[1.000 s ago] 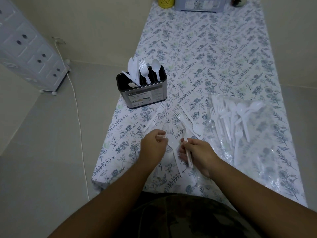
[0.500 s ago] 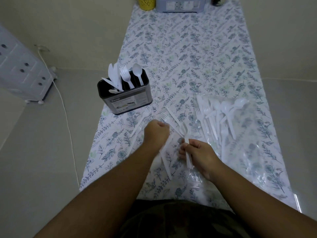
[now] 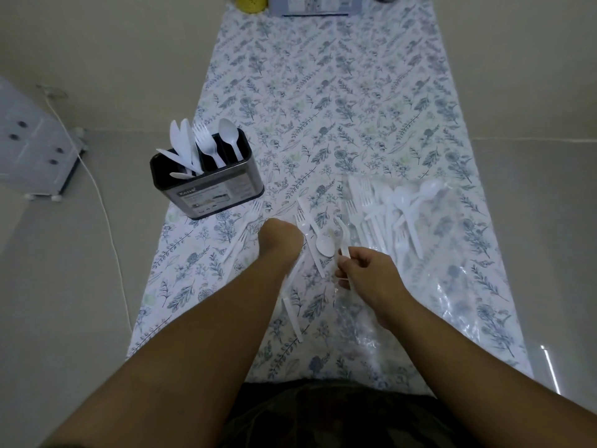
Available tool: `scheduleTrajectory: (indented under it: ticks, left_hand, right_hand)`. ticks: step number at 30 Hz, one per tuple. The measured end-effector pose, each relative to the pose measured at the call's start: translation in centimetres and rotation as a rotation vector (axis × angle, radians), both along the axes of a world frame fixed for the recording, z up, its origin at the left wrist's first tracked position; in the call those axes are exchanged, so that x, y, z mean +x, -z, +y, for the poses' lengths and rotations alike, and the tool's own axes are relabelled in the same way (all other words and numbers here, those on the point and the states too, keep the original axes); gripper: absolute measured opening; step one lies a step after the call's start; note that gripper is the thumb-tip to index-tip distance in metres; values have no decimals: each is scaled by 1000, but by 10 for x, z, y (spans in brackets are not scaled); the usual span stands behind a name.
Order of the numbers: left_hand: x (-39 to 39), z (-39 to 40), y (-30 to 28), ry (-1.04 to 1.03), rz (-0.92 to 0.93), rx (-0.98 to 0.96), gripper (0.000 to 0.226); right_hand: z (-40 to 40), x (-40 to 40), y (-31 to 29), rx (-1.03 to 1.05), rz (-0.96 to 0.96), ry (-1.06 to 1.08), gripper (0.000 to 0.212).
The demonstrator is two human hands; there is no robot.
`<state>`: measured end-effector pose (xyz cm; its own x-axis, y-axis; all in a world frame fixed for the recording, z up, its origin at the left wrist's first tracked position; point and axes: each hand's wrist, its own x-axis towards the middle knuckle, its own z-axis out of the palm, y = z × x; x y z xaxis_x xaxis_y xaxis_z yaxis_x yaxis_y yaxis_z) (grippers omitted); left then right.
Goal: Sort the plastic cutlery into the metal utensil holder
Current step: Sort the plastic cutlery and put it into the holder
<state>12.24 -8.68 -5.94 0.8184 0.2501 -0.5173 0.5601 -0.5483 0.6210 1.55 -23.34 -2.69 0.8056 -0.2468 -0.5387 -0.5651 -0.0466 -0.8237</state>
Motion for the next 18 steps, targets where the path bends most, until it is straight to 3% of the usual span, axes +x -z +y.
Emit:
scheduleTrajectory:
  ticks: [4, 8, 11, 14, 18]
  left_hand:
    - [0, -4, -1, 0, -36, -19, 31]
    - [0, 2, -5, -16, -39, -72, 29]
    - [-18, 9, -17, -26, -115, -223, 24]
    - [-46, 15, -31, -21, -104, -466, 20]
    - [-71, 26, -38, -112, -74, -565, 18]
  right_hand:
    - [6, -1, 1, 11, 18, 3, 25]
    - [9, -9, 2, -14, 35, 9, 41]
    - [12, -8, 1, -139, 21, -40, 27]
    - [24, -2, 0, -260, -20, -157, 29]
    - [45, 2, 0, -351, -62, -282, 35]
